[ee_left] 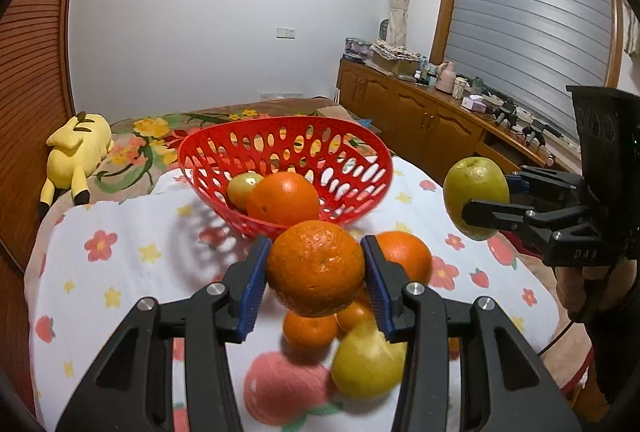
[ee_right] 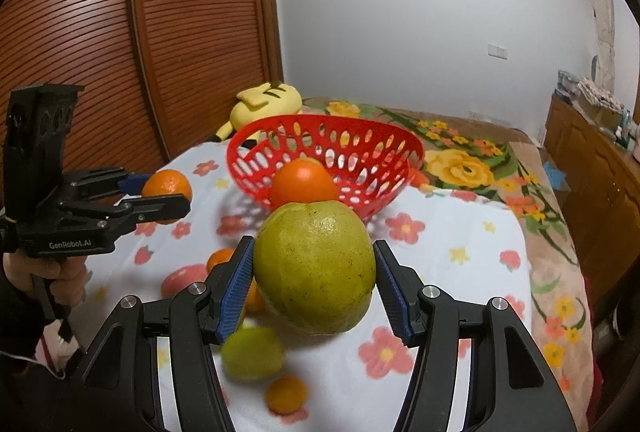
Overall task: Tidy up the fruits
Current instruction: 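Carry the mandarin and green pomelo over the red basket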
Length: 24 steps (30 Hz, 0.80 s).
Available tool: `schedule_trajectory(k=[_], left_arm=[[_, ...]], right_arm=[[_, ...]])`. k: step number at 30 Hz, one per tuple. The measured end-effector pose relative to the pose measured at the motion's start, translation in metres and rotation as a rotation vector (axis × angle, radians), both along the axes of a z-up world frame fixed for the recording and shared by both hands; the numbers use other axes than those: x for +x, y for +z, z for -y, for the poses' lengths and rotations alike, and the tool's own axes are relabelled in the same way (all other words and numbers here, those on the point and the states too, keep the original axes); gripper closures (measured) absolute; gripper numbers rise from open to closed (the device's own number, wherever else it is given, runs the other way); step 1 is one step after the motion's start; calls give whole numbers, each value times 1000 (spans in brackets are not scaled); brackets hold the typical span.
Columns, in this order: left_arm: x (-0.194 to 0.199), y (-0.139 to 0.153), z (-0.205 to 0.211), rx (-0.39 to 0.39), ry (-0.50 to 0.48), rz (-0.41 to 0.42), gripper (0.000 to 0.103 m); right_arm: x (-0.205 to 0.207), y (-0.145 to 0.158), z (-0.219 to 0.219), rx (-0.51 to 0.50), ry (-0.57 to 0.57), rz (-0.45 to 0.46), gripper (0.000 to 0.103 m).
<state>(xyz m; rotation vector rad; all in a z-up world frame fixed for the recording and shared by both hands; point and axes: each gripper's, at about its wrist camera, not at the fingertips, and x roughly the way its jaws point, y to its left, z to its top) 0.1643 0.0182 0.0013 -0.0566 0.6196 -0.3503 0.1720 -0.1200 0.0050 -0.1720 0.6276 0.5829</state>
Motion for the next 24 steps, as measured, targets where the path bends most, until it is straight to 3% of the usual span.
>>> schedule_trajectory(k=[12,24], left_arm=[[56,-4,-6,14,11,-21,59],[102,-14,-8,18,16,-56,59]], right_arm=[[64,4,-19,-43,47,-14,43],[123,-18,-44,-134,96,-65,43]])
